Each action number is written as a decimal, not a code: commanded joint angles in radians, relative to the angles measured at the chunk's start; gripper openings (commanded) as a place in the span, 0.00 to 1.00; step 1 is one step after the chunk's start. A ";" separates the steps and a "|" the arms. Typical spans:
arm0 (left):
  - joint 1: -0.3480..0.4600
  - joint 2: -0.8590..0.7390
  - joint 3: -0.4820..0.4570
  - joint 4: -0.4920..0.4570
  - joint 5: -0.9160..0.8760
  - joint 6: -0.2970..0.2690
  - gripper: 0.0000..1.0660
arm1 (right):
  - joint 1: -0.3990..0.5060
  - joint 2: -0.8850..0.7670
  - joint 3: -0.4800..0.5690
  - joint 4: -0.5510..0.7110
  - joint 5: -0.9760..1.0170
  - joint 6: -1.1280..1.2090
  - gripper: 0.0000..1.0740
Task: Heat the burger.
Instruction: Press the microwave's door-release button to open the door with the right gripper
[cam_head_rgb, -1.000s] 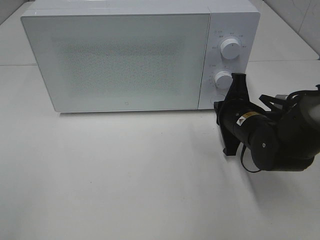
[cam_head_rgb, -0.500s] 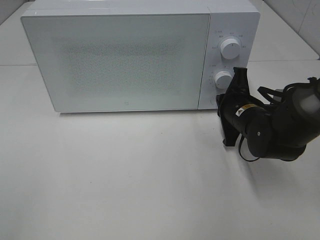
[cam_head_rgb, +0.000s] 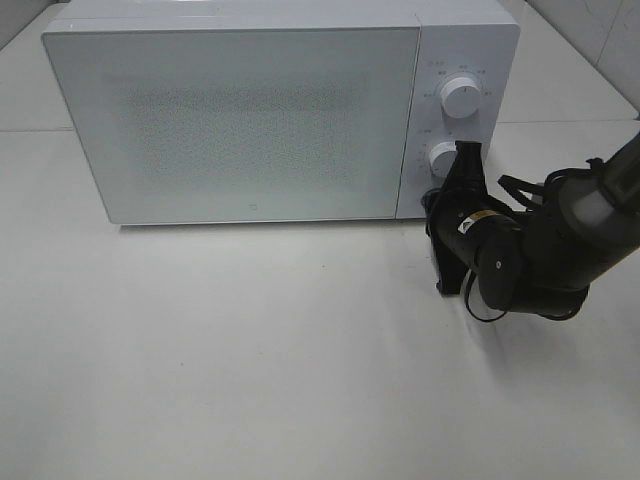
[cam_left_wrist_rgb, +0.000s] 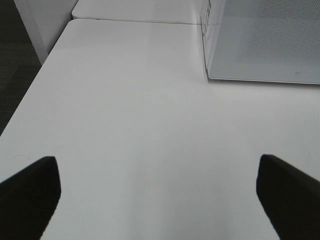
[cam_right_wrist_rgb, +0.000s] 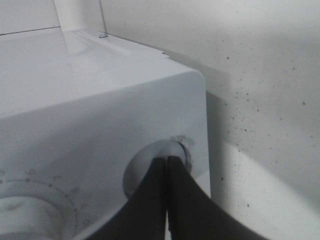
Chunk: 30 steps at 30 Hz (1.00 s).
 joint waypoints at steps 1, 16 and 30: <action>0.002 -0.017 0.003 -0.001 -0.013 -0.004 0.94 | -0.006 -0.002 -0.026 0.015 -0.156 -0.021 0.00; 0.002 -0.017 0.003 -0.001 -0.013 -0.004 0.94 | -0.006 -0.002 -0.076 0.038 -0.284 -0.040 0.00; 0.002 -0.017 0.003 -0.001 -0.013 -0.004 0.94 | -0.028 -0.002 -0.203 0.084 -0.307 -0.141 0.00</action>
